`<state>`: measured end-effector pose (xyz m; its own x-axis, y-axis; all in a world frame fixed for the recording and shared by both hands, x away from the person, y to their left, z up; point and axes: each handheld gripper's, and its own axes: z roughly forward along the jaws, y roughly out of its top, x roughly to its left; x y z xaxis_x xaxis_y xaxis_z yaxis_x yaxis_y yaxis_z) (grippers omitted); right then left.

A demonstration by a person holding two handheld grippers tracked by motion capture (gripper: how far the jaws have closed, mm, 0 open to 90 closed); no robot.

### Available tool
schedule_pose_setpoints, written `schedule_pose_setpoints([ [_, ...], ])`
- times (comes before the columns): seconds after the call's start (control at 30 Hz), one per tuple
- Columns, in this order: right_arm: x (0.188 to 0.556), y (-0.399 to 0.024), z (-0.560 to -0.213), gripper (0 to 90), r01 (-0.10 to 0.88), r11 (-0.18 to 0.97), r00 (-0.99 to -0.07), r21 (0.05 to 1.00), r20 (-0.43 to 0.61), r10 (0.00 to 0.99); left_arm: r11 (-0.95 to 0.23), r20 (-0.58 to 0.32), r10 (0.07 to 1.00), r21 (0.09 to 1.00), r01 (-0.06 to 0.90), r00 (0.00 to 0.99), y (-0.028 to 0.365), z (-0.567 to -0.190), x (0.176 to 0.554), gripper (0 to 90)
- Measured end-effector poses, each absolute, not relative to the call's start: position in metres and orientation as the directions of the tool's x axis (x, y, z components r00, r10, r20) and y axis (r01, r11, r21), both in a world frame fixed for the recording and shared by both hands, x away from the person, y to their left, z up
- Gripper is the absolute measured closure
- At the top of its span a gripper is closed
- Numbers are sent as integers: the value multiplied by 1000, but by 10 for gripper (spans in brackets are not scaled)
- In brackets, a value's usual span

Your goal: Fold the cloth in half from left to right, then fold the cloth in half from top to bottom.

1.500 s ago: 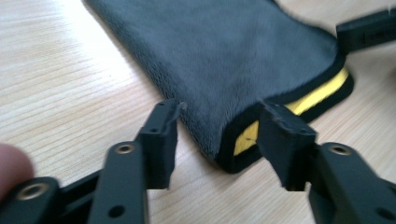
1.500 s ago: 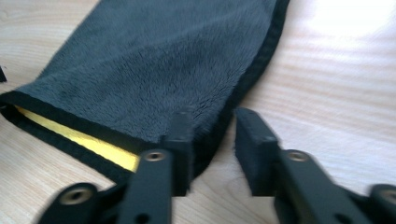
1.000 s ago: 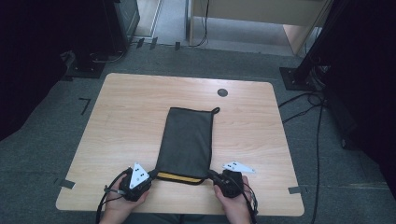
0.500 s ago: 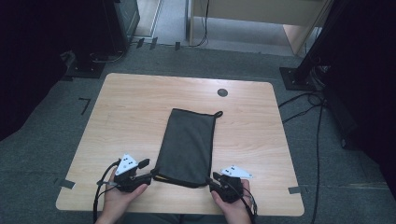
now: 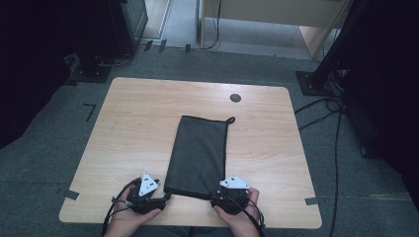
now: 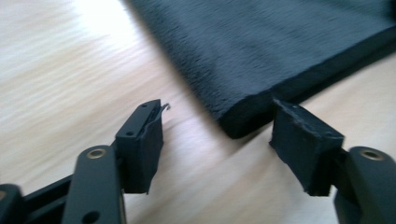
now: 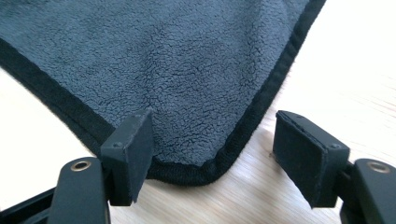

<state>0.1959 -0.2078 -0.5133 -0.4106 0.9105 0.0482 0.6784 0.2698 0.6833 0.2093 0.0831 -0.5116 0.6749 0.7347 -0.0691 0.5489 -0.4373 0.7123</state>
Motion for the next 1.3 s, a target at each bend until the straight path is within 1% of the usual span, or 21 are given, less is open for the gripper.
schedule_pose_setpoints([
  [0.1, 197, -213, -512, 293, 683, 286, -424, 672, 46, 904, -332, -168, 719, 769, 546, 674, 87, -502, 210, 321],
  [0.17, 198, -218, -511, 292, 689, 295, -430, 661, 46, 902, -276, -190, 731, 796, 539, 655, 87, -497, 213, 315],
  [0.27, 198, -221, -511, 293, 690, 300, -437, 659, 48, 898, -315, -133, 771, 770, 554, 623, 79, -504, 220, 311],
  [0.33, 197, -219, -511, 302, 688, 298, -433, 662, 45, 900, -364, -102, 770, 740, 565, 629, 73, -509, 220, 313],
  [0.4, 195, -219, -511, 302, 682, 304, -436, 666, 37, 899, -421, -36, 773, 717, 555, 633, 68, -514, 216, 317],
  [0.47, 194, -220, -511, 297, 684, 302, -441, 664, 47, 896, -422, -46, 769, 713, 561, 637, 69, -515, 214, 328],
  [0.57, 195, -222, -511, 253, 689, 314, -452, 653, 50, 891, -432, -35, 768, 709, 557, 640, 68, -515, 210, 331],
  [0.63, 195, -223, -510, 203, 690, 321, -455, 649, 45, 889, -438, -38, 759, 708, 554, 650, 67, -514, 207, 339],
  [0.67, 195, -223, -510, 203, 690, 321, -455, 649, 45, 889, -438, -38, 759, 708, 554, 650, 67, -514, 207, 343],
  [0.7, 195, -224, -509, 159, 688, 319, -457, 652, 47, 888, -438, -43, 756, 708, 554, 653, 67, -514, 206, 343],
  [0.73, 195, -227, -507, 152, 682, 318, -465, 659, 55, 884, -441, -46, 750, 708, 552, 659, 68, -514, 205, 343],
  [0.8, 198, -232, -502, 151, 674, 280, -451, 684, 81, 889, -435, -79, 736, 706, 559, 672, 70, -513, 205, 337],
  [0.83, 200, -235, -499, 151, 667, 262, -444, 697, 89, 892, -432, -88, 733, 705, 562, 675, 70, -513, 205, 305],
  [0.87, 205, -240, -492, 152, 658, 243, -433, 713, 94, 896, -429, -90, 731, 710, 559, 676, 71, -512, 205, 236],
  [0.9, 205, -240, -492, 152, 658, 243, -433, 713, 94, 896, -425, -92, 728, 716, 553, 679, 73, -510, 206, 236],
  [1.0, 220, -245, -481, 160, 640, 218, -412, 737, 90, 907, -379, -125, 735, 739, 557, 666, 77, -502, 215, 178],
  [1.03, 220, -245, -481, 160, 640, 218, -412, 737, 90, 907, -379, -125, 735, 739, 557, 666, 77, -502, 215, 171],
  [1.17, 244, -252, -474, 188, 632, 181, -380, 754, 97, 920, -355, -131, 758, 739, 572, 639, 78, -497, 233, 163],
  [1.2, 251, -253, -473, 202, 627, 172, -372, 760, 99, 923, -342, -136, 765, 742, 577, 629, 78, -497, 239, 163],
  [1.23, 266, -255, -472, 242, 623, 154, -361, 767, 108, 926, -331, -132, 781, 742, 583, 611, 77, -494, 250, 163],
  [1.3, 274, -255, -472, 260, 626, 146, -355, 766, 113, 928, -327, -127, 788, 743, 584, 603, 76, -493, 256, 163],
])
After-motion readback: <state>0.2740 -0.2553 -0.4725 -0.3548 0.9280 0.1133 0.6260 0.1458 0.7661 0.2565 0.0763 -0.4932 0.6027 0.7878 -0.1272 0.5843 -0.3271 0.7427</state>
